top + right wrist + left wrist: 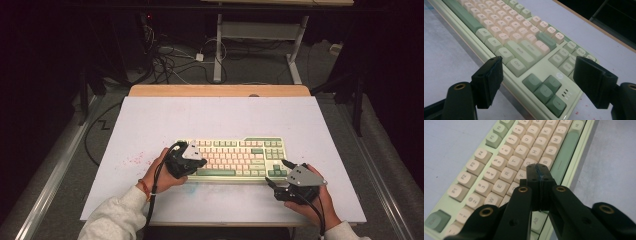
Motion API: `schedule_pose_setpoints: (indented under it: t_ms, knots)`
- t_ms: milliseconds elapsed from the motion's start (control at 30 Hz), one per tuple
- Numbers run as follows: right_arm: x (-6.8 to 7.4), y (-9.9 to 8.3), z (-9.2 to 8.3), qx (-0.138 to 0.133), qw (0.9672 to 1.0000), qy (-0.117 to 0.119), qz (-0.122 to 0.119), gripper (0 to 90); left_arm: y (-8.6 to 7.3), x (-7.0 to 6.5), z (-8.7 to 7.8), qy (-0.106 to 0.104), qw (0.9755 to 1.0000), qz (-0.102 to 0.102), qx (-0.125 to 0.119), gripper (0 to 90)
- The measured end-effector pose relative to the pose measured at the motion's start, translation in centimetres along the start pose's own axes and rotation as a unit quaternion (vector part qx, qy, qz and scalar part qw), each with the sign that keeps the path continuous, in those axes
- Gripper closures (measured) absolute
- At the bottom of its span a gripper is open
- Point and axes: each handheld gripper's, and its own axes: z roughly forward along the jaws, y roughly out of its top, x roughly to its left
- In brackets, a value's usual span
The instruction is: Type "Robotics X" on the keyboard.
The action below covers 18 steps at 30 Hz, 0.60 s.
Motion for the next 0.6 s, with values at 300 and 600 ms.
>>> schedule_pose_setpoints:
  t_ms: [300,600]
  knots:
    - [0.0,0.0,0.0,0.002,1.0000,0.007,0.003,24.6,0.1,0.1,1.1,0.002,0.9999,0.001,0.015,87.7]
    - [0.0,0.0,0.0,0.004,1.0000,0.006,0.001,24.7,-0.1,0.2,1.7,0.004,0.9997,0.000,0.025,87.7]
